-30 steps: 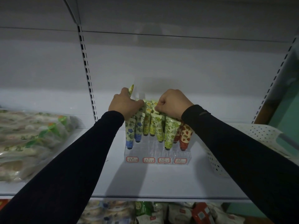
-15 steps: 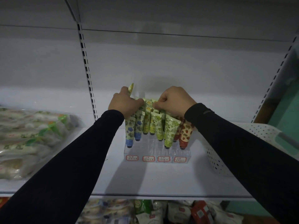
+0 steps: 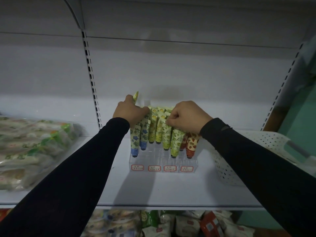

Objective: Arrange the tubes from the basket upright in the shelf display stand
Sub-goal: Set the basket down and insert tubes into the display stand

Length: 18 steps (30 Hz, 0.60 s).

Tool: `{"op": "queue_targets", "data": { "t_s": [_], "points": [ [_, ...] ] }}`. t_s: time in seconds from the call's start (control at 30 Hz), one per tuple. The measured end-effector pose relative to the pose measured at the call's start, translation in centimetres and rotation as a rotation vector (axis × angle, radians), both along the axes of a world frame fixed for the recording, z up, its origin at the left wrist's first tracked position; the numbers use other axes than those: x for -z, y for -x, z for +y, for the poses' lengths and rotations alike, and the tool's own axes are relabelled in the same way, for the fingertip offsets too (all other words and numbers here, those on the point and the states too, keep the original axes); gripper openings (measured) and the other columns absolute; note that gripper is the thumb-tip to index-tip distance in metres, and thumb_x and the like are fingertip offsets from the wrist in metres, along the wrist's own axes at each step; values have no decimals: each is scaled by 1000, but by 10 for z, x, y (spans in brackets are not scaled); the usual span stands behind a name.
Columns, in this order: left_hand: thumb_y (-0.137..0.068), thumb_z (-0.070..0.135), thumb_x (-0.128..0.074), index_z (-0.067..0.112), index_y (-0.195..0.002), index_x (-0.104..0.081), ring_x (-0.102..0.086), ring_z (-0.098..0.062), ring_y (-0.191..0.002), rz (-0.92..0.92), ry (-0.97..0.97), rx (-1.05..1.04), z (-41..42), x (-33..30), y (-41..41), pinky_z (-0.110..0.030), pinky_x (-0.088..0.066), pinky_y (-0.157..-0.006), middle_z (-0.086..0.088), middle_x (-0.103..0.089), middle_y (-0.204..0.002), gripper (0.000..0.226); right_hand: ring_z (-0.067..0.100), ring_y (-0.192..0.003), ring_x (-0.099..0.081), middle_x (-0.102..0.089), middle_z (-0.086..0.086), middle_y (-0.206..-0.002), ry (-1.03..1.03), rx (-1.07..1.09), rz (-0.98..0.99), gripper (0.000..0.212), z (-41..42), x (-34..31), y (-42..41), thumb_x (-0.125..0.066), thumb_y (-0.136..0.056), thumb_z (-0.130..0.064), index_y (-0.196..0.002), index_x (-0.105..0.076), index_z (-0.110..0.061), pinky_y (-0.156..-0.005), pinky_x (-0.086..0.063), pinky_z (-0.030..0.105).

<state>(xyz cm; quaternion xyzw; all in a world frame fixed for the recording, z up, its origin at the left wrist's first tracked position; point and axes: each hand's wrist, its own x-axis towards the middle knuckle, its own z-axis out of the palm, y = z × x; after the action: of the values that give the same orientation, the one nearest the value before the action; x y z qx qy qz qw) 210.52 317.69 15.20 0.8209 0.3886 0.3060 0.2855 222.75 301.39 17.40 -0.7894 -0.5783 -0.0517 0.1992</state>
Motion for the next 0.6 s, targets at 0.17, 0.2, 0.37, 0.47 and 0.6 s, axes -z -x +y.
{"op": "queue_targets", "data": {
  "t_s": [0.17,0.2,0.37,0.47,0.6],
  "points": [
    [-85,45,-63,12,-128,-44,-59,-27,-91,2,-8,-3,-1,0,1,-32,-45,-67,-12,-58,-112,57,18,-74,-67,-72,0,-77,-5,33,30,29,-3,-2,-2,-70,-87,-29,-77,-73,-2,-70,-55,32],
    [-85,45,-63,12,-128,-44,-59,-27,-91,1,-7,-3,0,0,1,-32,-45,-67,-12,-58,-112,57,20,-74,-67,-73,3,-78,-10,31,40,31,-3,-1,-3,-71,-87,-29,-77,-72,1,-69,-55,32],
    [-85,47,-63,13,-127,-44,-59,-27,-91,13,-8,-13,0,0,0,-32,-45,-67,-12,-58,-112,57,32,-58,-49,-62,25,-73,5,55,42,40,1,1,-3,-69,-86,-23,-66,-55,8,-59,-44,28],
    [-85,46,-63,13,-126,-44,-59,-28,-92,22,-8,-15,-1,-1,1,-33,-46,-67,-12,-58,-112,57,20,-58,-41,-54,24,-69,17,67,37,37,1,-1,1,-69,-87,-23,-60,-49,-8,-55,-38,25],
    [-84,50,-64,13,-126,-44,-59,-25,-89,19,-4,-6,-2,-2,3,-31,-46,-65,-10,-58,-109,60,29,-58,-48,-68,26,-87,3,74,20,38,1,0,1,-69,-87,-25,-59,-48,-9,-57,-43,28]
  ]
}}
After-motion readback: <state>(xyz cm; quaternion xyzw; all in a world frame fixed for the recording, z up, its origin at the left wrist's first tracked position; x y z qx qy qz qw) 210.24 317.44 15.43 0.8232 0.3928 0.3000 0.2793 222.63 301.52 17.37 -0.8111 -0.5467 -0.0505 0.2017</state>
